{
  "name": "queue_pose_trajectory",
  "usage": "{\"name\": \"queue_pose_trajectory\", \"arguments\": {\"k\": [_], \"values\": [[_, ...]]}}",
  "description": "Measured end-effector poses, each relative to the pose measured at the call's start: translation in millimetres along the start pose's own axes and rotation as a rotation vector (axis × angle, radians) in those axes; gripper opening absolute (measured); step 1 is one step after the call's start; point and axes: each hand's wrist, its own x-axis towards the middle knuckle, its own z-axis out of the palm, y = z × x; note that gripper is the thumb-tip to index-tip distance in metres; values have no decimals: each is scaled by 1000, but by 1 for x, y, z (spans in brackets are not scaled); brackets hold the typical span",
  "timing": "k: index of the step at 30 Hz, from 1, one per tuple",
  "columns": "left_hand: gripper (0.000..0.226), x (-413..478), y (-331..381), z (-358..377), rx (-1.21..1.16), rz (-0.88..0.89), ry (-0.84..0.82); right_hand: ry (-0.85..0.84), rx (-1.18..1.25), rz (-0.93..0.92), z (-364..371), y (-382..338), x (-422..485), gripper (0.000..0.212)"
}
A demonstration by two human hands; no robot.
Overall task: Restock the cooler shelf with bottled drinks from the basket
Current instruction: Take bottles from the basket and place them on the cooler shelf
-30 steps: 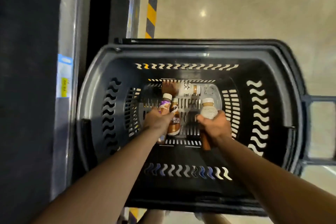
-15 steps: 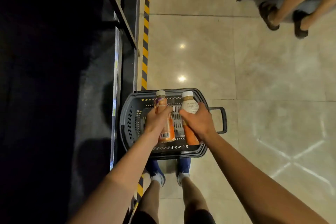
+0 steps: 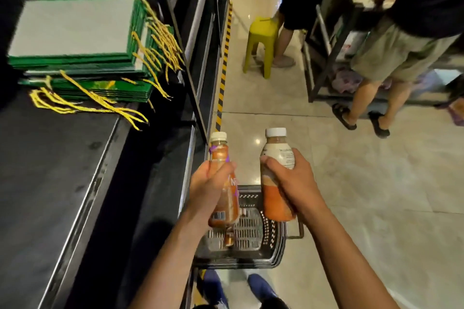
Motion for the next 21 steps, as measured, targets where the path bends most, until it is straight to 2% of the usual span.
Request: {"name": "queue_pose_trajectory", "arguments": {"k": [2,5,10,12,16,21], "values": [[26,-25,13,-3,-32,48,23,-58,44,-61,-2,-22,-11,28],[19,-60,29,-7,-109,119,158,-184,60,-137,3,-50,-22,35],[28,-125,41,-20,-249,238,402,-459,29,-267,24,-84,-50,53],[26,-156,40,-27,-315,261,492,-557,11,-303,35,-92,-69,50],[24,-224,27,-44,-354,293,689,-811,-8,-343,59,-101,-119,32],[23,-323,-5,-58,-387,342,959,-1104,-27,-396,90,-106,-209,35]]}}
